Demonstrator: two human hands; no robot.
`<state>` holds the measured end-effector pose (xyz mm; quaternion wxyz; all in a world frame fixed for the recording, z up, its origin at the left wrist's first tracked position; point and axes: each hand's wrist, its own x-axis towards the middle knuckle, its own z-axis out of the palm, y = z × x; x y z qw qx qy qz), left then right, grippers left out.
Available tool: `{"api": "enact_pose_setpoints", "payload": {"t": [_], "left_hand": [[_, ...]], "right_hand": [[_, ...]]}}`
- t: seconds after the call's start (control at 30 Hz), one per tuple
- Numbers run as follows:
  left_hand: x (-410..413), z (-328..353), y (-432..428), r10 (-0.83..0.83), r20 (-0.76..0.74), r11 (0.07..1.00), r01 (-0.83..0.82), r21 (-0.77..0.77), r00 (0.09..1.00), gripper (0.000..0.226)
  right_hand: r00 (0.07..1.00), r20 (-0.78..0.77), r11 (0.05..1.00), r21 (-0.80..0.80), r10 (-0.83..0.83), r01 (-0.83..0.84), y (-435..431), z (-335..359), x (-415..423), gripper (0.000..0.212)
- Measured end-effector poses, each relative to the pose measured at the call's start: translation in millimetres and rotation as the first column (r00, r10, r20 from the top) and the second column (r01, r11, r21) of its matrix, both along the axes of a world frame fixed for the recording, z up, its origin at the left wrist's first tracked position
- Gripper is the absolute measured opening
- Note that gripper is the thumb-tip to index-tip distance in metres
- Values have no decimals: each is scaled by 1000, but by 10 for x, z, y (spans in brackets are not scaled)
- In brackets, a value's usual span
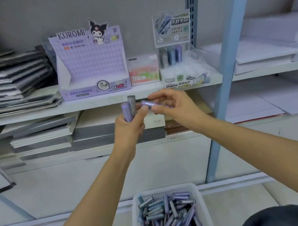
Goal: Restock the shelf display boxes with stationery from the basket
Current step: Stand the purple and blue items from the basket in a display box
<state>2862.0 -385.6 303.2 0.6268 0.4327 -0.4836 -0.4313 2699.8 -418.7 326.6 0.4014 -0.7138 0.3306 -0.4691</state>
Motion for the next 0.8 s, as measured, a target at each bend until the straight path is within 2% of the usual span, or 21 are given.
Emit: {"api": "enact_pose_setpoints", "payload": {"t": [0.13,0.23,0.3,0.47,0.53,0.67,0.73,0.8], "left_hand": [[-136,288,-82,-43,-54,997,39,-70,998,7],[-189,461,-178,-89,-42,990,83,-116,995,4],[-226,560,-243,-119,-1,983,118,-141,993,9],[-302,759,-436,-239,117,957,255,-141,964,11],[-300,818,-533,-277,106,953,287,-96,955,18],[-273,897,-698,-316,142,943,327,-60,938,22],[-271,908,-758,-327,181,938,342,-57,928,23],[-274,904,-809,-314,197,942,331,-58,929,22]], "right_hand": [[1000,6,995,-104,-10,11,44,277,-118,18],[1000,11,994,-106,15,-14,10,451,-220,15],[999,-21,997,-75,33,-35,-52,564,-301,23],[967,-217,986,-71,133,-151,-228,816,-489,46],[975,-219,985,-152,42,-77,-336,923,-551,44],[961,-16,925,-273,-277,263,-699,1134,-699,32],[917,41,881,-261,-398,394,-921,1171,-749,29],[878,29,850,-239,-478,470,-1128,1153,-771,28]]}}
